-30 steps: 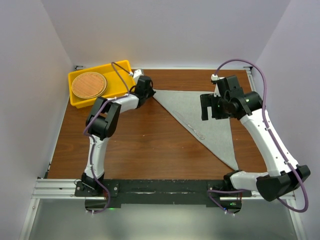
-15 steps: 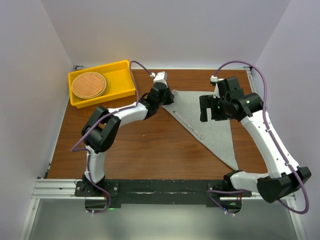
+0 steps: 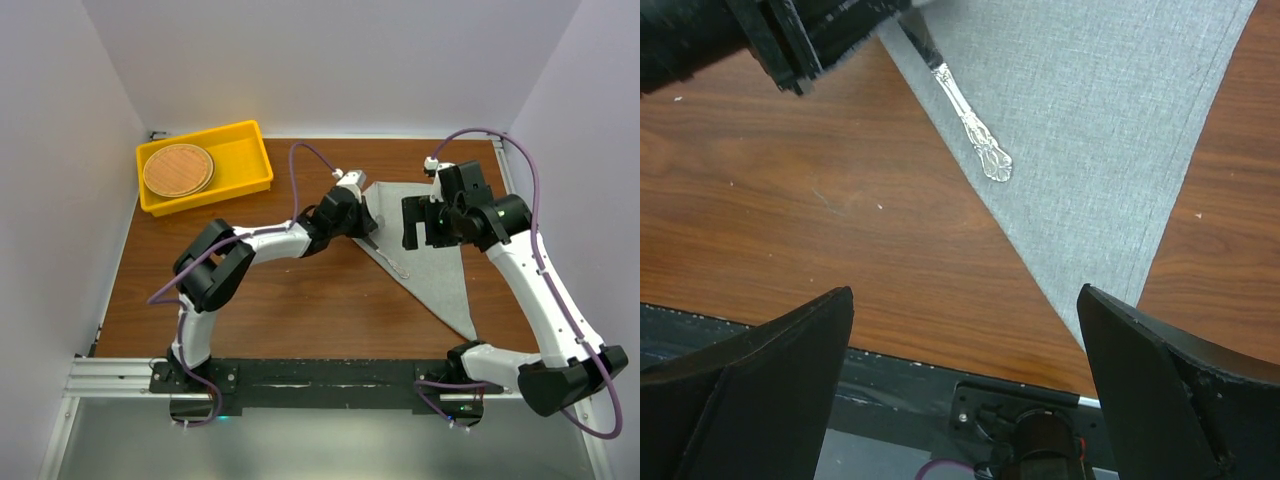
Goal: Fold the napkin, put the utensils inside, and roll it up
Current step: Fold the napkin
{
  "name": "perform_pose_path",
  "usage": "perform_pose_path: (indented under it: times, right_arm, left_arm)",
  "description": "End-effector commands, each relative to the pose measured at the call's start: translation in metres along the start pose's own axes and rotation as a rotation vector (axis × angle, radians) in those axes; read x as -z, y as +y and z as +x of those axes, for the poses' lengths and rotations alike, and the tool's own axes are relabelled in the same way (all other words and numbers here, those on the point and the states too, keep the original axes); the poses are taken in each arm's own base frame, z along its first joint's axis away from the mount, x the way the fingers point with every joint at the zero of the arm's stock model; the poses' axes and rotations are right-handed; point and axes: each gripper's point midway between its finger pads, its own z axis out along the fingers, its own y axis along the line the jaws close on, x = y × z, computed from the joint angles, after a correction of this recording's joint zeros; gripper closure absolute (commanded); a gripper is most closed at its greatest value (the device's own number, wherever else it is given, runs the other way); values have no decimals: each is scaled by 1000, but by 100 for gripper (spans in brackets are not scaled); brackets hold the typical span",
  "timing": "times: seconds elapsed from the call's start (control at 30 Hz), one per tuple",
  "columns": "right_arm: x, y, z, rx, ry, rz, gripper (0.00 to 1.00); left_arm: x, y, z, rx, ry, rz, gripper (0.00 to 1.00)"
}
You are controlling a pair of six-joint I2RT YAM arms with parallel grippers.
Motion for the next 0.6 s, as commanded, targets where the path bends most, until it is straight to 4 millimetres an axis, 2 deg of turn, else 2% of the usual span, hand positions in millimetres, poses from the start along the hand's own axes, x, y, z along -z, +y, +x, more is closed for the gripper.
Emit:
perform_pose_path:
  times: [0.0, 0.17, 0.57]
  right_arm:
    - [7, 2, -1, -11, -34, -20, 2]
    - [7, 0, -1, 1, -33, -8, 2]
    - [4, 2, 2, -6, -24, -19, 2]
  left_arm:
    - [-7, -25, 10, 16, 32, 95, 90]
    - [-11, -35, 32, 13, 89, 133, 90]
    - [-11, -47, 55, -7, 140, 163, 89]
